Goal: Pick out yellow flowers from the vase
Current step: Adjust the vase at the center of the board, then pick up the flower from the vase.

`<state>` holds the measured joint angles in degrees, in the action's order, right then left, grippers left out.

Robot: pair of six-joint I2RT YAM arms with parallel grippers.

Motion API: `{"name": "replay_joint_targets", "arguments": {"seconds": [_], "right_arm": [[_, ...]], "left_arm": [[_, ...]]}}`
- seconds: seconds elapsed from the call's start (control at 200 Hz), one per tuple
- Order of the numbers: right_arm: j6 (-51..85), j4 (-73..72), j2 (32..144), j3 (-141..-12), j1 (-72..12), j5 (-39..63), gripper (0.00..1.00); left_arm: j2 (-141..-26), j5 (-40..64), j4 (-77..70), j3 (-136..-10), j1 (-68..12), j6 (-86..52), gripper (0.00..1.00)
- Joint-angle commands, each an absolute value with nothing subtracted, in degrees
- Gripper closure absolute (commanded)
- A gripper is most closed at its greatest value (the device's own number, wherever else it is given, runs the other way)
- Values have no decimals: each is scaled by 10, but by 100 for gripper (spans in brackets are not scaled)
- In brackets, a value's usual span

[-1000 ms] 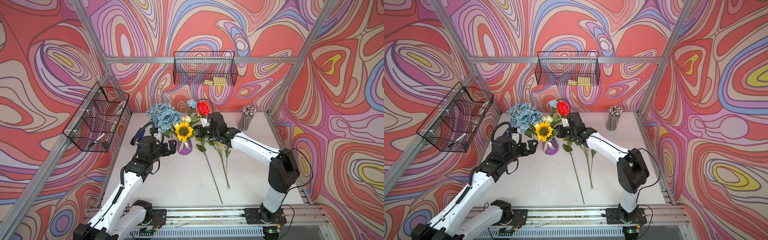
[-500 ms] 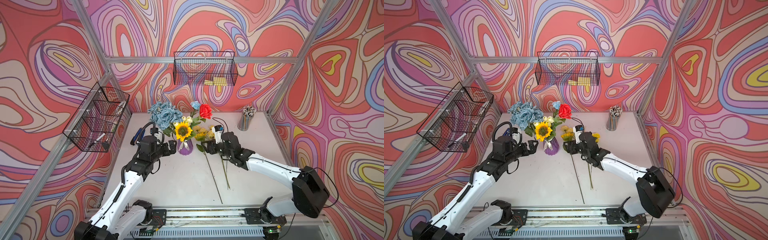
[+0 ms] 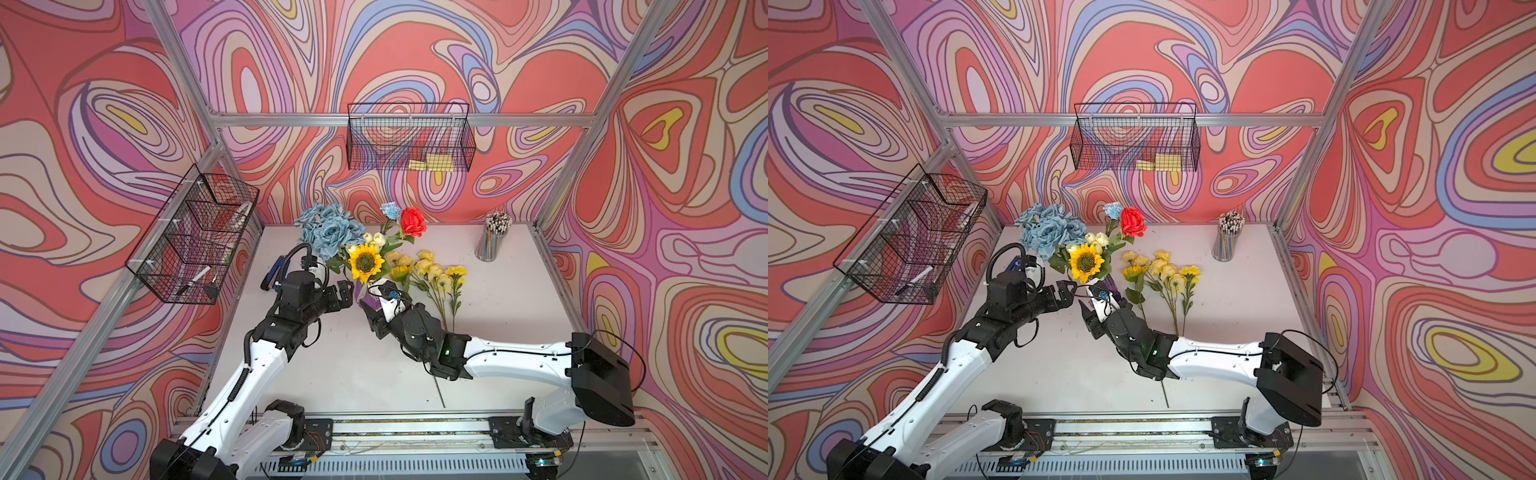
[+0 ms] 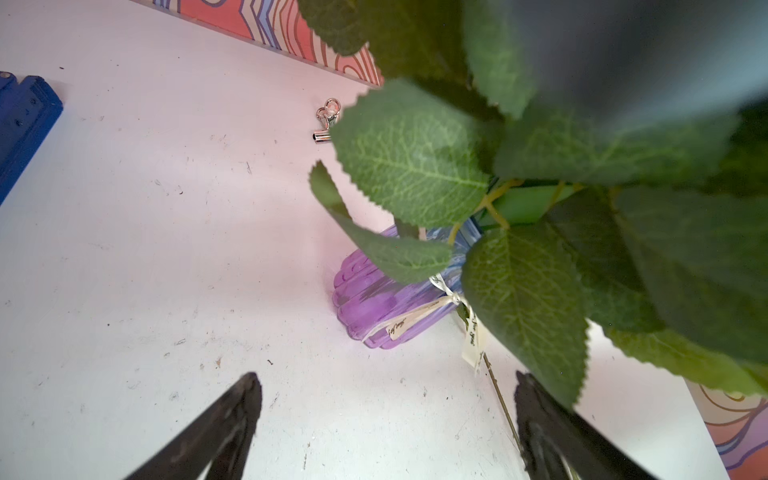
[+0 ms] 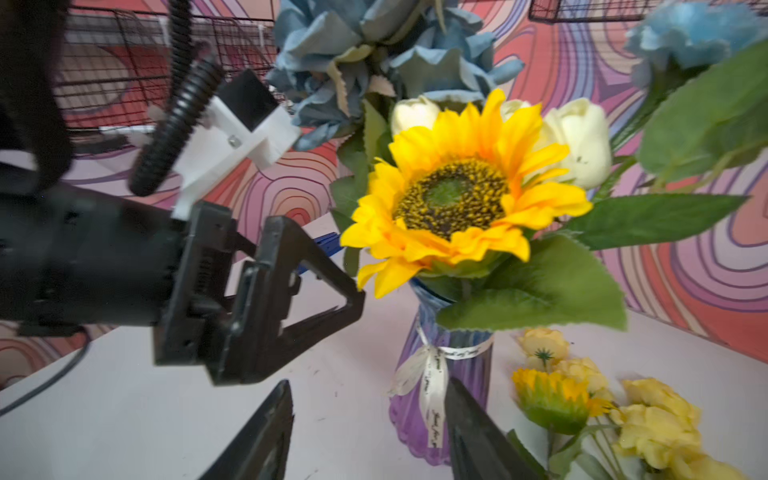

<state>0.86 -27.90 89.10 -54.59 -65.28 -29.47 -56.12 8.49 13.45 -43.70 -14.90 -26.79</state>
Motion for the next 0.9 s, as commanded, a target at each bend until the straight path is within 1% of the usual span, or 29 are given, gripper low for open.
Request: {"name": "replay_joint_targets", "arguments": {"seconds": [0.0, 0.085, 0.255, 0.356, 0.451, 0.661, 0.766, 0.896], "right_arm": [[-31, -297, 901, -574, -638, -350, 42], [-60, -311, 908, -580, -635, -351, 42], [-102, -263, 945, -633, -633, -354, 41], [-95, -256, 955, -642, -625, -343, 41], [-66, -219, 961, -659, -608, -326, 41], [-98, -252, 968, -652, -595, -320, 41], [-111, -270, 972, -651, -589, -292, 44], [-109, -255, 983, -671, -585, -266, 47]], "left_arm": [[-557, 70, 126, -433, -146, -268, 4], [-559, 67, 124, -431, -146, -268, 4], [-567, 72, 121, -434, -146, -267, 4], [-567, 74, 121, -435, -146, -265, 4], [-567, 74, 123, -436, -145, -264, 4], [-569, 72, 122, -437, -146, -264, 4], [-570, 73, 122, -438, -146, -263, 4], [-567, 70, 127, -439, -146, -263, 4]]}}
